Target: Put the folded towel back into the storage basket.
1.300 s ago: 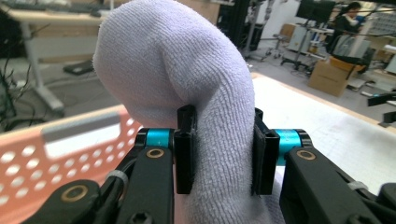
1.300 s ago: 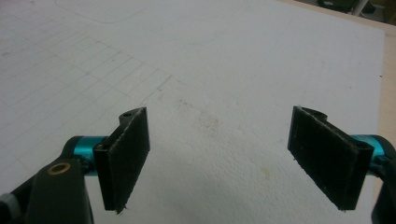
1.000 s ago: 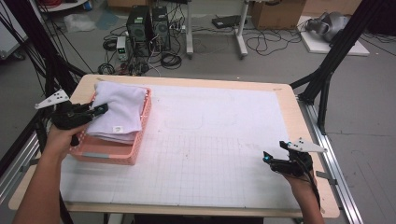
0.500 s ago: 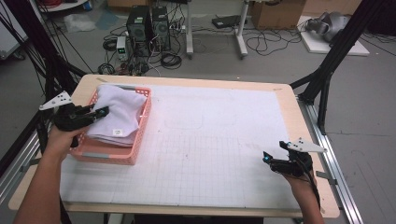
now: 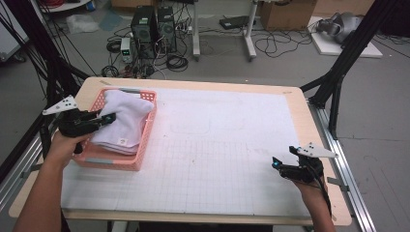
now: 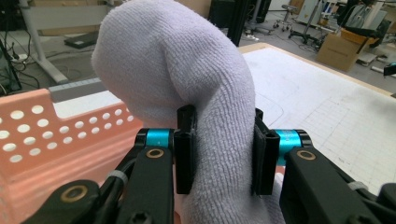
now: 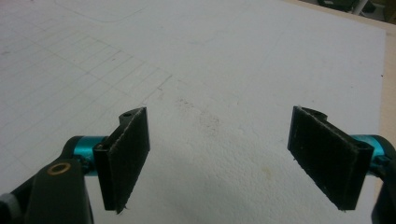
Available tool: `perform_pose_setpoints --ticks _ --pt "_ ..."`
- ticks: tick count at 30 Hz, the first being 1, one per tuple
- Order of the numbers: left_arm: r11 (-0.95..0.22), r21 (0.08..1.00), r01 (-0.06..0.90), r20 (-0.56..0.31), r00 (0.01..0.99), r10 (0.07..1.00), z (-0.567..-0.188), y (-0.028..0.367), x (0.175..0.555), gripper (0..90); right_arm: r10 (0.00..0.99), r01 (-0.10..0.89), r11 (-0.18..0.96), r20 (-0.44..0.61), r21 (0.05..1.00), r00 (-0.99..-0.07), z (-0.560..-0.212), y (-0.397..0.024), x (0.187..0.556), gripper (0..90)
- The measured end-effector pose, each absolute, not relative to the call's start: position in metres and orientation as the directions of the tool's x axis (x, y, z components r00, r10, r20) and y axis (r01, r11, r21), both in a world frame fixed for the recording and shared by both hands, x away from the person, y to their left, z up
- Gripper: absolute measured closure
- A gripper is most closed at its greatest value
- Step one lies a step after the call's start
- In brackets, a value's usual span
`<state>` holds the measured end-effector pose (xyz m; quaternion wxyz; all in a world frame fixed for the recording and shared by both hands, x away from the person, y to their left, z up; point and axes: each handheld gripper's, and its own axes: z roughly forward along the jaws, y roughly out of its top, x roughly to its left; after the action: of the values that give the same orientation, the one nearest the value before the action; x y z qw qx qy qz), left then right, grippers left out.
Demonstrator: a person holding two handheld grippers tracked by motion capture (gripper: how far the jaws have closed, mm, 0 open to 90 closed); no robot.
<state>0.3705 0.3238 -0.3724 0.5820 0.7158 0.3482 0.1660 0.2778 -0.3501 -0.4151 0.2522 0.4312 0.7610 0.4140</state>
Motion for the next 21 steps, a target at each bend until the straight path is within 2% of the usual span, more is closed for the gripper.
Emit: perform_pose_setpoints --ticks 5,9,11,13,14,17,21 --pt "-0.093 0.939 0.33 -0.163 0.669 0.725 -0.376 0.324 0.374 67.2 0.863 0.443 0.288 -0.03 0.849 -0.504 -0.415 -0.35 0.278 19.6" --pt "-0.118 0.919 0.376 -0.151 0.612 0.777 -0.379 0.323 0.377 62.2 0.863 0.444 0.289 -0.03 0.848 -0.504 -0.415 -0.35 0.278 19.6" --pt "-0.117 0.915 0.385 -0.129 0.557 0.821 -0.379 0.321 0.378 53.0 0.863 0.443 0.287 -0.029 0.849 -0.504 -0.415 -0.35 0.278 19.6" --pt "-0.081 0.921 0.38 -0.115 0.466 0.877 -0.376 0.323 0.378 34.0 0.864 0.445 0.285 -0.027 0.849 -0.503 -0.415 -0.35 0.278 19.6" --pt "-0.068 0.928 0.366 -0.105 0.434 0.895 -0.375 0.325 0.378 28.7 0.864 0.445 0.285 -0.026 0.849 -0.503 -0.415 -0.35 0.278 19.6" --pt "-0.039 0.948 0.317 -0.09 0.384 0.919 -0.368 0.331 0.373 28.2 0.863 0.445 0.286 -0.027 0.848 -0.504 -0.415 -0.35 0.278 19.6" --pt "-0.027 0.952 0.304 -0.095 0.382 0.919 -0.364 0.332 0.37 29.7 0.863 0.446 0.29 -0.03 0.847 -0.504 -0.415 -0.35 0.278 19.6"
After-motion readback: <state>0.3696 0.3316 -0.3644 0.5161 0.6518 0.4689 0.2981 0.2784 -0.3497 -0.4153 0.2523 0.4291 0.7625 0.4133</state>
